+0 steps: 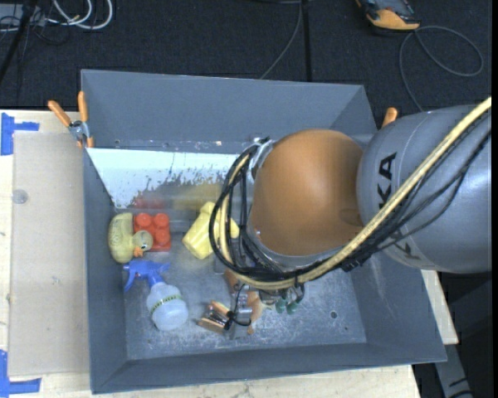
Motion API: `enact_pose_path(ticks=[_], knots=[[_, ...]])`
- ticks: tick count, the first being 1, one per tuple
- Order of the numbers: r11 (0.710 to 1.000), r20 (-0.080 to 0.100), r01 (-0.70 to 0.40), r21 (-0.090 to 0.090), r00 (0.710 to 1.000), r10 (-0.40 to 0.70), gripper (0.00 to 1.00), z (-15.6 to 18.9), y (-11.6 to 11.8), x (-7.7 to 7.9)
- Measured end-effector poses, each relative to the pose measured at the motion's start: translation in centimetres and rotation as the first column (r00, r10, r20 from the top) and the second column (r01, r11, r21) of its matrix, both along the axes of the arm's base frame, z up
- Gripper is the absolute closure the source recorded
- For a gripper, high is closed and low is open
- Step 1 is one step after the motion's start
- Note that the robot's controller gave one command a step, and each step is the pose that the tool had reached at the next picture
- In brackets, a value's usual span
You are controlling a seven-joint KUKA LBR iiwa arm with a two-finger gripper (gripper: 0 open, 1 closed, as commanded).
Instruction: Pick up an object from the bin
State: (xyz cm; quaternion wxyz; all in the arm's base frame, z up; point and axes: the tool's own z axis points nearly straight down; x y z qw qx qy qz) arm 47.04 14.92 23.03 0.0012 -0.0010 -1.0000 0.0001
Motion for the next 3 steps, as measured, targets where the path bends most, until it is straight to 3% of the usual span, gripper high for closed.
enact_pose_path(ticks=[1,2,3], knots=[[1.000,0.000,0.005,0.000,1.000,-0.005,0.00,-6.8,-2.0,0.7],[0.974,0.000,0.225,-0.001,0.974,-0.225,0.00,-14.2,-3.9,1.9],[0.957,0.001,0.292,0.000,0.957,-0.292,0.00,-16.9,-4.3,1.4]])
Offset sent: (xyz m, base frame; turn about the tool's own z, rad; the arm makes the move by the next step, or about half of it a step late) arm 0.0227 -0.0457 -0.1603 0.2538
